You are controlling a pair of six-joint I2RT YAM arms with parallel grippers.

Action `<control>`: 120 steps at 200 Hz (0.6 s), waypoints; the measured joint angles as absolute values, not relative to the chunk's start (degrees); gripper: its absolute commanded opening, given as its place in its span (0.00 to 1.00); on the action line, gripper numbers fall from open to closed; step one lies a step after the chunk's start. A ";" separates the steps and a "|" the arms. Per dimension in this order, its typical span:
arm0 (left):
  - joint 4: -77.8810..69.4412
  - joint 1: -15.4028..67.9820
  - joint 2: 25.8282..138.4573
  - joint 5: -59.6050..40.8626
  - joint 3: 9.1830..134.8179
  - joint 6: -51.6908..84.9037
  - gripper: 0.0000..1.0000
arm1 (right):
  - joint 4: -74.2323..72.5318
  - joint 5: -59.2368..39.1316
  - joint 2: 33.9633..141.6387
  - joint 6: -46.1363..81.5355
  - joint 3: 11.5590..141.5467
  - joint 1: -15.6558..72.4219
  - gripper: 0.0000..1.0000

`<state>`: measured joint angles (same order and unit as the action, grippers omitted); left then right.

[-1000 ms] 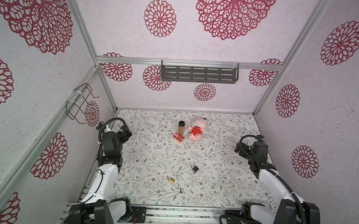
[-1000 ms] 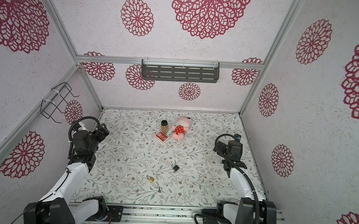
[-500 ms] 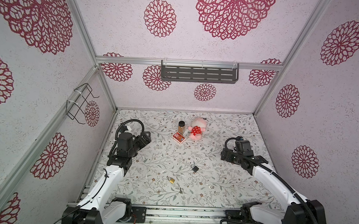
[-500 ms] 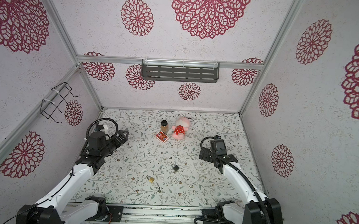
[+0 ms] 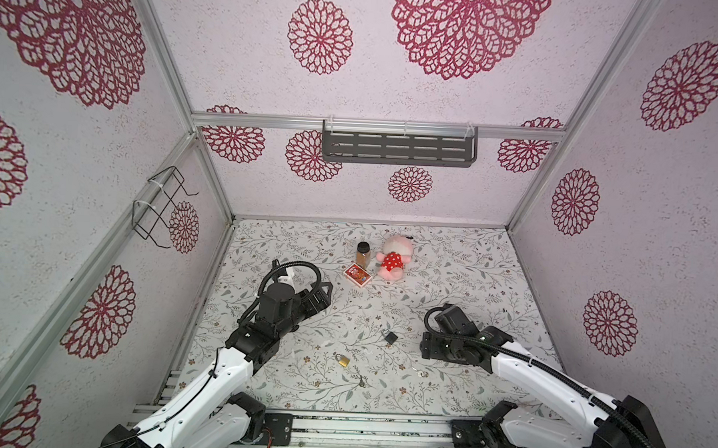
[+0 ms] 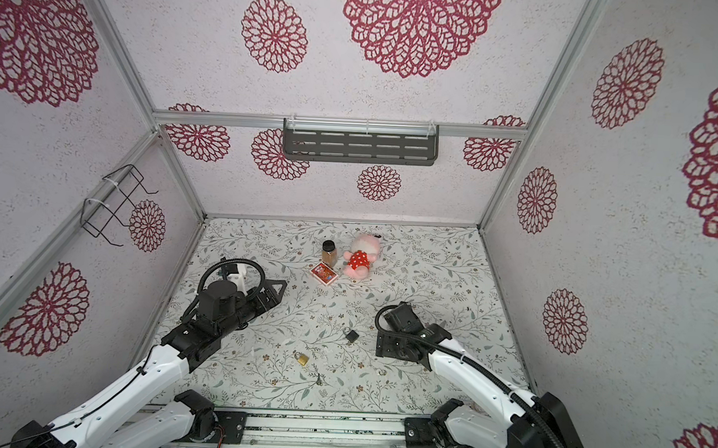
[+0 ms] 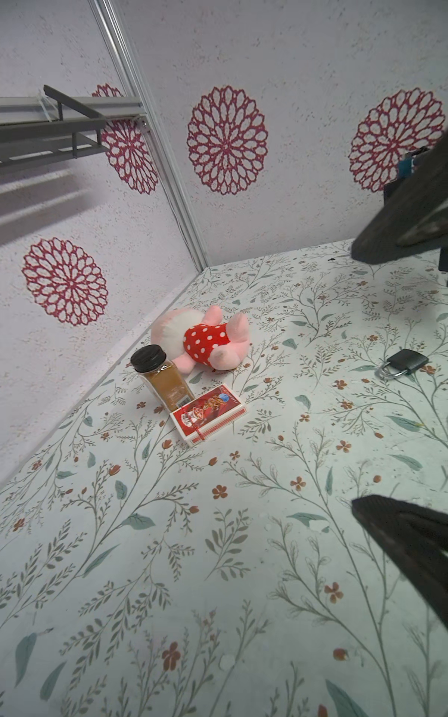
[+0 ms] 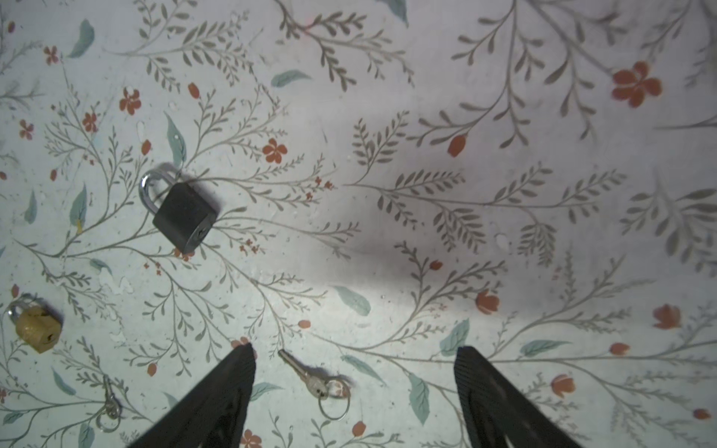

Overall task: Unlock with the key
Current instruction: 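Move the right gripper over the silver key while the left arm rises forward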

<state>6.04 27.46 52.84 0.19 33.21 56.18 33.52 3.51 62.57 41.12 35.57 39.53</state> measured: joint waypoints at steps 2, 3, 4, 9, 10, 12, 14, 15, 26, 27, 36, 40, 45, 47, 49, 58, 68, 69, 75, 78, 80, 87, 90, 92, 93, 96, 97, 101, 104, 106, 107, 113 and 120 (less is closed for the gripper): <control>6.04 27.73 52.82 0.36 33.12 56.31 0.97 | 33.45 3.42 62.57 41.41 35.40 39.88 0.82; 6.04 27.83 52.82 0.40 33.10 56.38 0.97 | 33.39 3.29 62.59 41.60 35.24 40.12 0.82; 6.07 28.03 52.80 0.51 33.04 56.53 0.97 | 33.34 3.22 62.61 41.69 35.20 40.23 0.82; 6.09 28.60 52.75 0.78 32.91 56.95 0.97 | 33.19 3.14 62.70 42.24 34.81 41.01 0.82; 6.11 28.69 52.75 0.82 32.88 56.99 0.97 | 33.15 3.07 62.74 42.39 34.70 41.25 0.82; 6.13 28.95 52.73 0.93 32.82 57.19 0.97 | 33.10 2.94 62.83 42.54 34.59 41.52 0.82; 6.17 29.19 52.73 1.04 32.82 57.32 0.97 | 33.01 2.85 62.94 42.78 34.44 41.85 0.82; 6.20 29.26 52.73 1.08 32.80 57.36 0.97 | 32.95 2.81 62.98 42.96 34.35 42.04 0.82; 6.28 30.17 52.73 1.67 32.69 58.19 0.97 | 32.45 2.59 63.90 43.99 33.78 43.75 0.81; 6.31 30.26 52.71 1.83 32.67 58.17 0.97 | 32.40 2.55 63.94 44.07 33.76 43.83 0.81; 6.28 30.72 52.71 2.24 32.58 58.78 0.97 | 31.75 2.31 64.82 44.80 33.41 44.88 0.81; 6.28 30.92 52.71 2.44 32.49 58.98 0.97 | 31.53 2.22 65.21 45.17 33.28 45.36 0.81; 6.33 31.11 52.71 2.59 32.45 59.29 0.97 | 31.22 2.11 65.63 45.36 33.17 45.82 0.80; 6.35 31.16 52.71 2.66 32.40 59.33 0.97 | 31.14 2.02 65.78 45.56 33.12 46.04 0.80; 6.35 31.22 52.71 2.72 32.38 59.46 0.98 | 31.07 2.00 65.93 45.71 33.10 46.22 0.80; 6.48 31.40 52.71 3.14 32.25 59.92 0.97 | 30.79 1.67 66.41 46.19 33.04 46.98 0.80; 6.55 31.48 52.71 3.51 32.03 60.36 0.98 | 30.13 1.43 66.65 46.70 32.93 47.75 0.80; 6.55 31.48 52.71 3.53 31.99 60.40 0.98 | 30.02 1.41 66.65 46.74 32.91 47.83 0.80; 6.61 31.48 52.71 3.64 31.86 60.71 0.98 | 29.54 1.28 66.70 47.09 32.75 48.12 0.79; 6.74 31.51 52.71 3.68 31.79 61.04 0.98 | 29.36 1.23 66.74 47.24 32.67 48.27 0.79; 6.76 31.51 52.71 3.73 31.75 61.04 0.97 | 29.23 1.23 66.76 47.31 32.60 48.36 0.79; 6.79 31.51 52.71 3.77 31.55 61.43 0.97 | 28.82 1.17 66.83 47.70 32.36 48.58 0.78; 6.81 31.51 52.71 3.77 31.48 61.54 0.97 | 28.69 1.17 66.87 47.88 32.25 48.66 0.78; 6.79 31.51 52.71 3.77 31.44 61.63 0.97 | 28.60 1.15 66.92 47.99 32.18 48.75 0.78; 6.81 31.51 52.71 3.77 31.42 61.63 0.98 | 28.58 1.15 66.96 48.10 32.16 48.80 0.78; 6.87 31.53 52.71 3.77 31.35 61.76 0.97 | 28.53 1.17 67.00 48.25 32.05 48.88 0.78; 6.87 31.53 52.71 3.77 31.33 61.80 0.97 | 28.51 1.17 67.00 48.29 32.05 48.90 0.78; 7.01 31.53 52.71 3.77 31.29 61.89 0.97 | 28.45 1.17 67.07 48.51 31.92 49.06 0.78; 7.11 31.53 52.71 3.77 31.24 62.04 0.98 | 28.42 1.15 67.09 48.75 31.86 49.21 0.78; 7.18 31.53 52.71 3.77 31.22 62.06 0.98 | 28.40 1.17 67.09 48.82 31.81 49.34 0.78; 7.22 31.53 52.69 3.77 31.22 62.08 0.97 | 28.38 1.19 67.09 48.90 31.77 49.45 0.78; 7.60 31.55 52.62 3.77 31.20 62.26 0.97 | 28.34 1.21 67.09 49.30 31.64 49.84 0.78; 7.92 31.57 52.47 3.79 31.18 62.43 0.97 | 28.29 1.17 67.09 49.76 31.51 50.37 0.78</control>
